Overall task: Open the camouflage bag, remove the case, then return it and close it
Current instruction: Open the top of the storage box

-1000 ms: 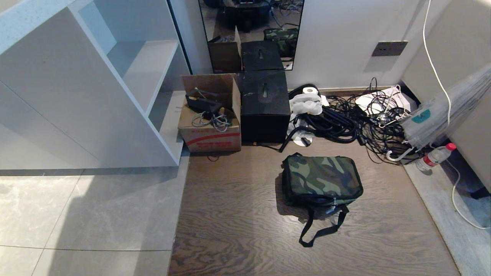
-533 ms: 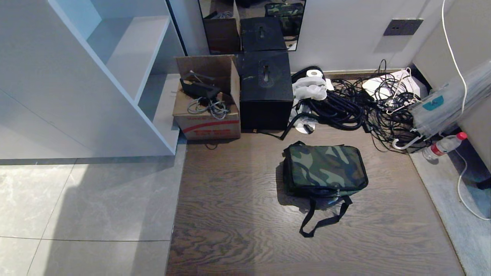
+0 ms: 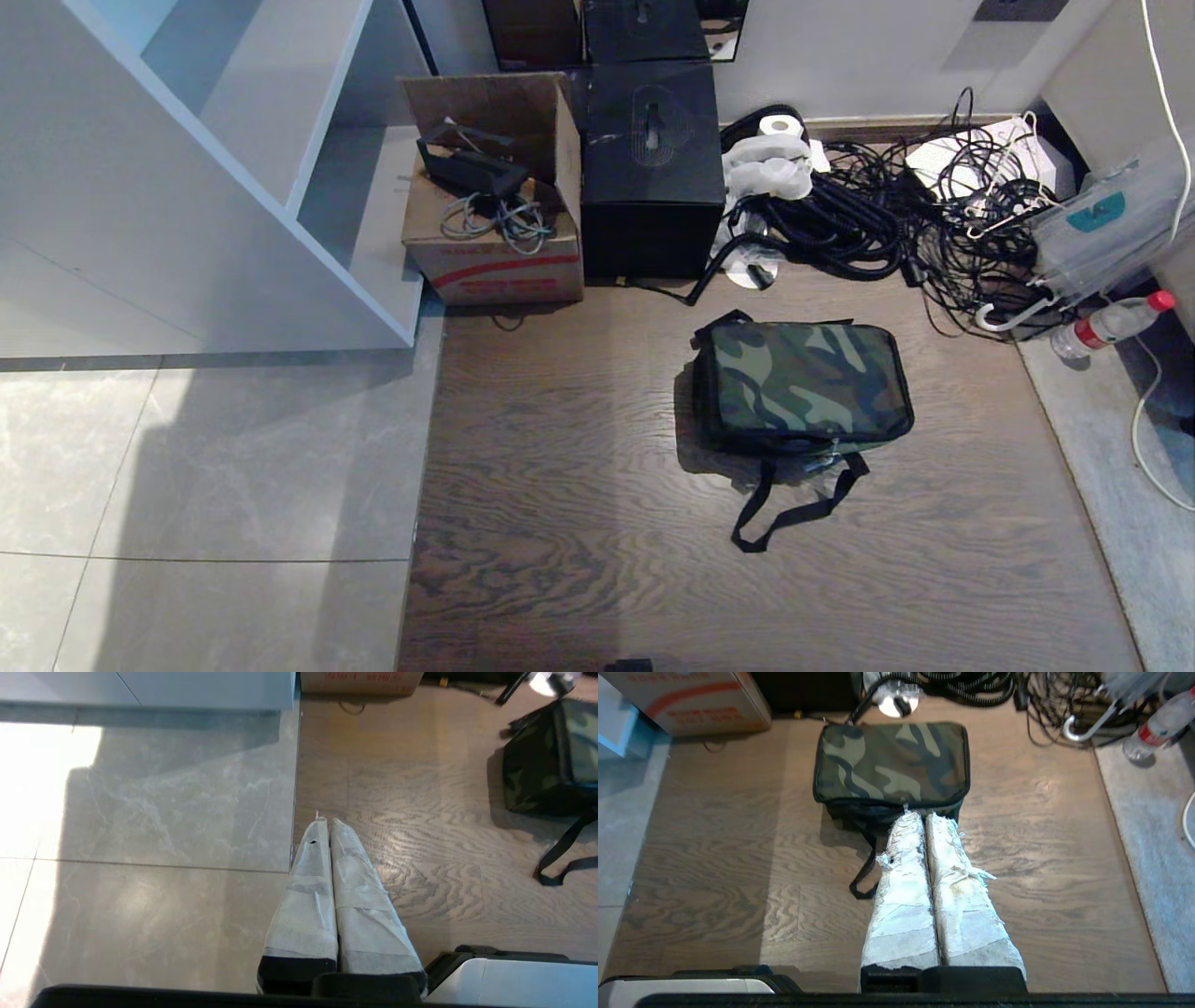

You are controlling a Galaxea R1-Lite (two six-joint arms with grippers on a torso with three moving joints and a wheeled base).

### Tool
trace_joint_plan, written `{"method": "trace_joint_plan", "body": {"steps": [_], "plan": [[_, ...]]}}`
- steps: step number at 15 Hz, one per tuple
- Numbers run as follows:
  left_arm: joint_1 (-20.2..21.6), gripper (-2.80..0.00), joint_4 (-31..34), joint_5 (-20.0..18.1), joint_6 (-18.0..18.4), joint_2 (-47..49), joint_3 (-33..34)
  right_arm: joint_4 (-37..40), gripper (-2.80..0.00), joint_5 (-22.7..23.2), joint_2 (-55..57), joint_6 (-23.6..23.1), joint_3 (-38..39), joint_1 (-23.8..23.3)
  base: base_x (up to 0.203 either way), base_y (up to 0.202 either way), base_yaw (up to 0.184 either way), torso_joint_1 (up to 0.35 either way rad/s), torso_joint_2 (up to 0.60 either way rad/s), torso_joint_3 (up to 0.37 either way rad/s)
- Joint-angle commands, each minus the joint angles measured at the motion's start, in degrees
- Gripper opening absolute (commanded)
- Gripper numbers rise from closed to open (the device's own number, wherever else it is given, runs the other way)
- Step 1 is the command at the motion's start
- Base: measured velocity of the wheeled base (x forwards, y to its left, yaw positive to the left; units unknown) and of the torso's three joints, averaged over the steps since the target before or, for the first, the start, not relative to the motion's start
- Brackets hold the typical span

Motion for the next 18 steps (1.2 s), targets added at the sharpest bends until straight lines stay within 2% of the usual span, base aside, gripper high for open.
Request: {"method": "trace_joint_plan", "body": {"steps": [1, 4, 10, 18], "plan": [[0.0, -2.80, 0.0, 0.0, 0.0, 0.0, 0.0, 0.0, -2.80, 0.0, 0.0, 0.0, 2.3, 0.0, 0.000, 0.000, 0.000, 0.017, 0.00, -0.188], [0.0, -2.80, 0.0, 0.0, 0.2, 0.0, 0.0, 0.0, -2.80, 0.0, 0.0, 0.0, 2.3, 0.1, 0.000, 0.000, 0.000, 0.004, 0.00, -0.152], [0.0, -2.80, 0.0, 0.0, 0.1, 0.0, 0.0, 0.0, -2.80, 0.0, 0.0, 0.0, 2.3, 0.1, 0.000, 0.000, 0.000, -0.001, 0.00, -0.014], [0.0, -2.80, 0.0, 0.0, 0.1, 0.0, 0.0, 0.0, -2.80, 0.0, 0.0, 0.0, 2.3, 0.1, 0.170, 0.000, 0.001, 0.002, 0.00, 0.000]]}}
